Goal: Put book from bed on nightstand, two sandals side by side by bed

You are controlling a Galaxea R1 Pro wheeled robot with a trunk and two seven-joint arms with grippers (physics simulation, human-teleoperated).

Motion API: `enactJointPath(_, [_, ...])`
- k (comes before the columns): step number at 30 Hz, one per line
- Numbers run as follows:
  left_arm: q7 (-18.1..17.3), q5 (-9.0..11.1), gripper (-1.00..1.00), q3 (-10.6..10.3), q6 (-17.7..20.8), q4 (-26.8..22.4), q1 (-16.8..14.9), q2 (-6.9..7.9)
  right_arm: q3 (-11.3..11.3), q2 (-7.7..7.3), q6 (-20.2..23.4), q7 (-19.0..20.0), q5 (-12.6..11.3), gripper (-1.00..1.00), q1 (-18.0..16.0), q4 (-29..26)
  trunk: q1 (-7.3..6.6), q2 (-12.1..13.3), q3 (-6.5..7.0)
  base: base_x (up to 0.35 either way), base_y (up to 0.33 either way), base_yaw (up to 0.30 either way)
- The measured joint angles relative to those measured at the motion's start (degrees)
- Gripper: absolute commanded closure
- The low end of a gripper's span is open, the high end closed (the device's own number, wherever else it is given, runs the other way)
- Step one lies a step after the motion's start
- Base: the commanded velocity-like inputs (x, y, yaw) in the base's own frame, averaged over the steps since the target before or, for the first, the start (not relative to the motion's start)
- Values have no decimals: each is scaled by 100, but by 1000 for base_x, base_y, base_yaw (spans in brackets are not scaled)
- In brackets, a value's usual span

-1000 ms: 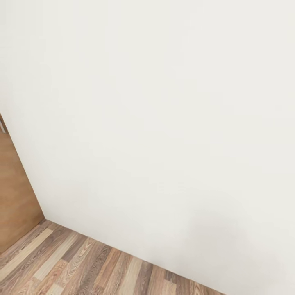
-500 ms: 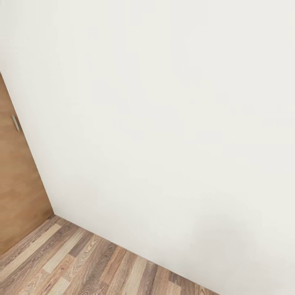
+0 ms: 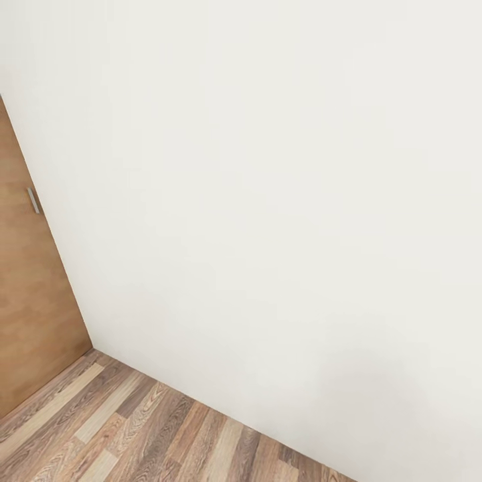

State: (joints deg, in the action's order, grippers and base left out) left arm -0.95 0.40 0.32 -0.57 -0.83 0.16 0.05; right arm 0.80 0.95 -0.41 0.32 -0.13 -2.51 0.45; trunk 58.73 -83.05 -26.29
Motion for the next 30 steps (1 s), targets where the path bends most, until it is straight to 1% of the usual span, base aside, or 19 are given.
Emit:
enactJointPath(8, [0,0,-100,0,0,1,0,0,0,-12,1,0,1,-100,0,-4,0,0,0,0,-36,4])
enactJointPath(30, [0,0,-100,0,1,-1,0,-5,-37,8,1,5,9,-100,0,-6,0,0,0,0,-77,0])
